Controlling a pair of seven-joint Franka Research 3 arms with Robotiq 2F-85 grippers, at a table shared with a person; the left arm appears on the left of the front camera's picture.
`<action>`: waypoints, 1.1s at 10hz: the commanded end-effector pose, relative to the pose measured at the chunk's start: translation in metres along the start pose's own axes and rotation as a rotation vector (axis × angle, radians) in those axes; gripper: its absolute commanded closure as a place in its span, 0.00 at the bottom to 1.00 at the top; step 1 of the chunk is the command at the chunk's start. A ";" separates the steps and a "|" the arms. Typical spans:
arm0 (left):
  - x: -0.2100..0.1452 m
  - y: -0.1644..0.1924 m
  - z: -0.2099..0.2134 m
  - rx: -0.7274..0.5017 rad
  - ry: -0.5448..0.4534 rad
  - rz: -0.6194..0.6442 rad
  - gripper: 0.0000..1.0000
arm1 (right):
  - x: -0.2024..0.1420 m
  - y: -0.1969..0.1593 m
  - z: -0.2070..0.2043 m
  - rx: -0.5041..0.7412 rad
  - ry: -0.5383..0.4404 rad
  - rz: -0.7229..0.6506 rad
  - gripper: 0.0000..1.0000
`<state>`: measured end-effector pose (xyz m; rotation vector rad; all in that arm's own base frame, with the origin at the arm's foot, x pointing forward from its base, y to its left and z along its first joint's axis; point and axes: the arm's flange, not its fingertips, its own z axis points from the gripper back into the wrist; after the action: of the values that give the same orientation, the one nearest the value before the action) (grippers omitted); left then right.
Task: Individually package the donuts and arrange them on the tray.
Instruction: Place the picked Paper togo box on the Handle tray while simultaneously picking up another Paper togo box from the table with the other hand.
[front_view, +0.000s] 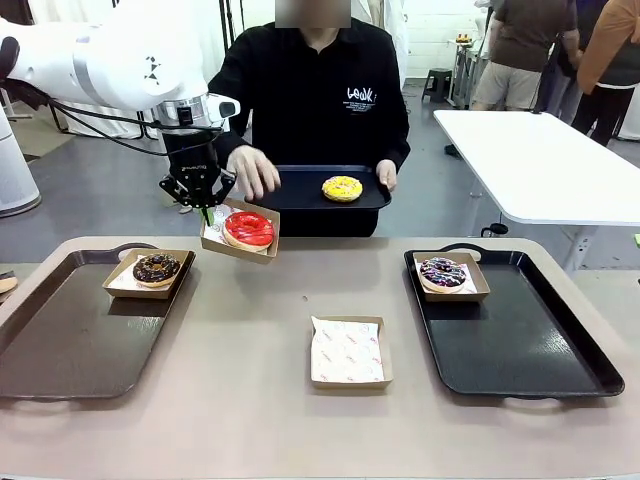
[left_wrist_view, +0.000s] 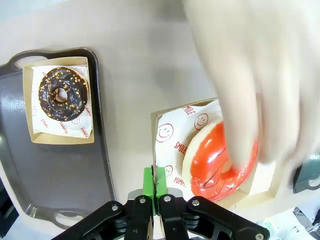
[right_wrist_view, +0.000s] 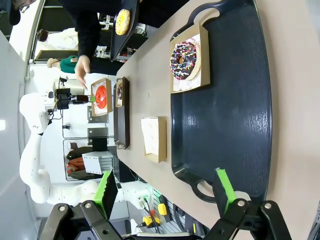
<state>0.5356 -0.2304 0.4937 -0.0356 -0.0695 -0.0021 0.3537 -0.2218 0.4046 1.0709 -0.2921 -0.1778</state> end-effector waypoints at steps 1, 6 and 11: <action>-0.002 0.001 0.002 0.003 0.003 0.009 1.00 | 0.000 0.000 0.000 0.001 0.000 -0.009 0.00; -0.002 0.001 0.002 0.003 0.003 0.009 1.00 | 0.000 0.000 0.000 0.001 0.000 -0.009 0.00; -0.007 0.008 -0.002 -0.035 0.013 -0.057 0.99 | -0.001 0.010 -0.007 -0.045 0.025 0.028 0.00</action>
<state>0.5346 -0.2306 0.4922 -0.0396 -0.0649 -0.0189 0.3547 -0.2196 0.4058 1.0633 -0.2885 -0.1686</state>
